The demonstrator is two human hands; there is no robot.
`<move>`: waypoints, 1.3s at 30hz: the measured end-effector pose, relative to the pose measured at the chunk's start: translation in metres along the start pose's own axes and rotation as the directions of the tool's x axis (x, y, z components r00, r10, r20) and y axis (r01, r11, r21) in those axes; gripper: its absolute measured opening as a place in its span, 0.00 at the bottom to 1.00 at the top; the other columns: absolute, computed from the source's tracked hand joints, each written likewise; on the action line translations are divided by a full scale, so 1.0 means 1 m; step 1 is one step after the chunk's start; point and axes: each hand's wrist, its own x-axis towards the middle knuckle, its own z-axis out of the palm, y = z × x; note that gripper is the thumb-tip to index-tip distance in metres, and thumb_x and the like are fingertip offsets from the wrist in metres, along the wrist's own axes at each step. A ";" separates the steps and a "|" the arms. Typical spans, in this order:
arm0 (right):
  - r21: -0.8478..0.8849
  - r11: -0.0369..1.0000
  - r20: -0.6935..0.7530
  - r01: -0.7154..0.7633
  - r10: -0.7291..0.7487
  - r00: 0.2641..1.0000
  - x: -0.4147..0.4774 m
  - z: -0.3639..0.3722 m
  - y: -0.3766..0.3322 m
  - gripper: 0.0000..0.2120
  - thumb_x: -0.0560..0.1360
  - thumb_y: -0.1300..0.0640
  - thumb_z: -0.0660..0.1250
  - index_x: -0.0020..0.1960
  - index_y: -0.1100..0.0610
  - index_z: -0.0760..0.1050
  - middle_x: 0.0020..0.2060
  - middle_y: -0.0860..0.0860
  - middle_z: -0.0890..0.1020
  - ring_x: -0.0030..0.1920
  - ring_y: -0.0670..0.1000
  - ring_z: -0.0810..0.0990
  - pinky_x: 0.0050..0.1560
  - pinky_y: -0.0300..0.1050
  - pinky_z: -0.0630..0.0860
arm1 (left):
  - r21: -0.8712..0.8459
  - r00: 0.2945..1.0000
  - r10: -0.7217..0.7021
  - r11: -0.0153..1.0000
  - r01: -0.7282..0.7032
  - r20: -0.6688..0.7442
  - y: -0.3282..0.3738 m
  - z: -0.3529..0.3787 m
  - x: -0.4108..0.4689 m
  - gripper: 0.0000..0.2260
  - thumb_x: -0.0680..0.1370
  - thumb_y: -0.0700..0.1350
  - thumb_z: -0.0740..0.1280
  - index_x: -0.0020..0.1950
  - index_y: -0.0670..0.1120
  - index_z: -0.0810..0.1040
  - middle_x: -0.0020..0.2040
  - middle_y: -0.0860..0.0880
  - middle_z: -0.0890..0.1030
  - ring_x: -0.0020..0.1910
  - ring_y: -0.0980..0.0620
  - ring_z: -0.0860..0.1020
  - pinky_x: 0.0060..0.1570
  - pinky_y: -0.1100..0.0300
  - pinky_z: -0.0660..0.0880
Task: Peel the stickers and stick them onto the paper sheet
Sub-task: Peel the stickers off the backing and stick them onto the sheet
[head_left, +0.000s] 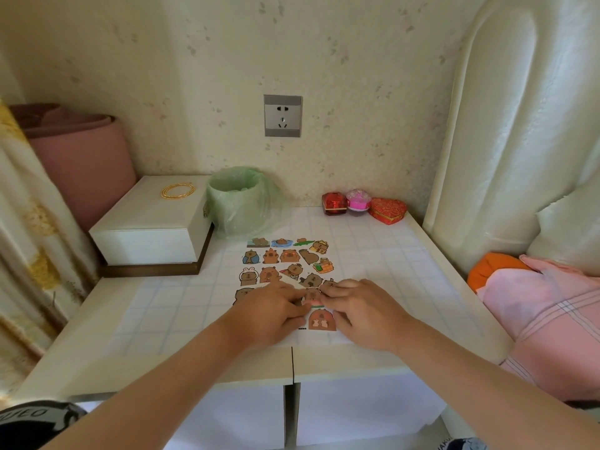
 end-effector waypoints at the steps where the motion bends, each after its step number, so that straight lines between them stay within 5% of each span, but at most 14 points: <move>1: 0.006 1.000 0.008 -0.001 0.001 1.000 -0.001 -0.001 -0.001 0.22 0.79 0.51 0.52 0.66 0.47 0.79 0.64 0.44 0.80 0.54 0.50 0.79 0.45 0.49 0.78 | -0.024 1.000 -0.006 1.000 0.006 0.001 0.001 -0.002 -0.001 0.19 0.79 0.56 0.56 0.52 0.54 0.86 0.49 0.55 0.83 0.46 0.52 0.79 0.35 0.66 0.68; 7: 0.098 0.994 -0.002 -0.043 0.043 0.999 0.001 -0.006 -0.003 0.21 0.76 0.51 0.57 0.66 0.47 0.77 0.61 0.44 0.81 0.55 0.49 0.78 0.52 0.46 0.76 | -0.110 0.987 -0.145 0.982 0.152 0.075 0.008 -0.010 0.002 0.12 0.79 0.51 0.62 0.39 0.50 0.81 0.43 0.55 0.79 0.42 0.54 0.77 0.31 0.63 0.66; 12: 0.068 0.994 0.019 -0.082 0.081 0.997 0.008 0.001 -0.004 0.27 0.74 0.49 0.60 0.71 0.53 0.71 0.61 0.48 0.75 0.57 0.52 0.72 0.53 0.49 0.74 | -0.082 0.920 -0.384 0.917 0.390 0.076 0.012 -0.010 0.013 0.19 0.79 0.58 0.55 0.36 0.49 0.75 0.34 0.53 0.77 0.34 0.54 0.73 0.31 0.59 0.71; 17: 0.055 0.996 0.033 -0.067 0.066 0.997 0.019 0.002 -0.003 0.20 0.74 0.54 0.63 0.65 0.54 0.78 0.59 0.49 0.75 0.57 0.52 0.72 0.49 0.47 0.73 | 0.000 0.980 -0.197 0.980 0.198 0.024 0.008 0.008 0.015 0.24 0.80 0.61 0.54 0.65 0.49 0.79 0.61 0.53 0.81 0.56 0.49 0.77 0.56 0.49 0.74; 25: 0.171 0.981 -0.041 -0.093 0.101 0.994 0.019 0.005 0.002 0.17 0.77 0.57 0.60 0.59 0.54 0.83 0.54 0.49 0.81 0.52 0.53 0.76 0.51 0.52 0.78 | 0.100 0.955 -0.264 0.962 0.252 0.134 0.010 0.013 0.010 0.26 0.80 0.60 0.51 0.69 0.48 0.77 0.67 0.52 0.77 0.61 0.46 0.76 0.60 0.43 0.75; 31: 0.063 0.997 -0.068 0.043 -0.039 0.997 -0.005 -0.001 -0.003 0.19 0.77 0.50 0.57 0.60 0.50 0.82 0.57 0.48 0.82 0.47 0.53 0.81 0.42 0.49 0.79 | 0.011 0.890 -0.327 0.940 0.341 0.318 0.021 0.007 0.010 0.40 0.73 0.66 0.32 0.81 0.52 0.54 0.80 0.59 0.54 0.74 0.52 0.56 0.72 0.51 0.54; 35: 0.029 1.000 -0.068 0.011 -0.009 0.998 -0.008 -0.001 -0.003 0.19 0.77 0.48 0.58 0.61 0.47 0.82 0.61 0.46 0.82 0.53 0.51 0.83 0.42 0.49 0.80 | -0.078 0.934 -0.249 0.958 0.276 0.255 0.013 0.003 0.006 0.33 0.77 0.65 0.42 0.76 0.54 0.67 0.78 0.56 0.63 0.77 0.47 0.61 0.73 0.48 0.58; 37: 0.008 1.000 -0.068 0.007 -0.006 0.998 -0.008 -0.002 -0.003 0.19 0.76 0.48 0.58 0.61 0.46 0.82 0.62 0.47 0.82 0.54 0.51 0.83 0.43 0.49 0.81 | -0.105 0.989 -0.108 0.987 0.118 0.097 0.010 0.001 0.000 0.23 0.80 0.59 0.52 0.64 0.52 0.81 0.68 0.53 0.77 0.66 0.46 0.76 0.70 0.55 0.66; 39: 0.004 1.000 -0.074 0.004 -0.004 0.997 -0.007 -0.001 -0.004 0.17 0.76 0.48 0.60 0.59 0.46 0.83 0.60 0.46 0.83 0.52 0.51 0.83 0.42 0.49 0.81 | -0.147 0.998 -0.056 0.988 0.057 0.011 0.009 0.000 -0.004 0.18 0.80 0.55 0.57 0.52 0.52 0.86 0.59 0.56 0.82 0.54 0.49 0.80 0.58 0.58 0.75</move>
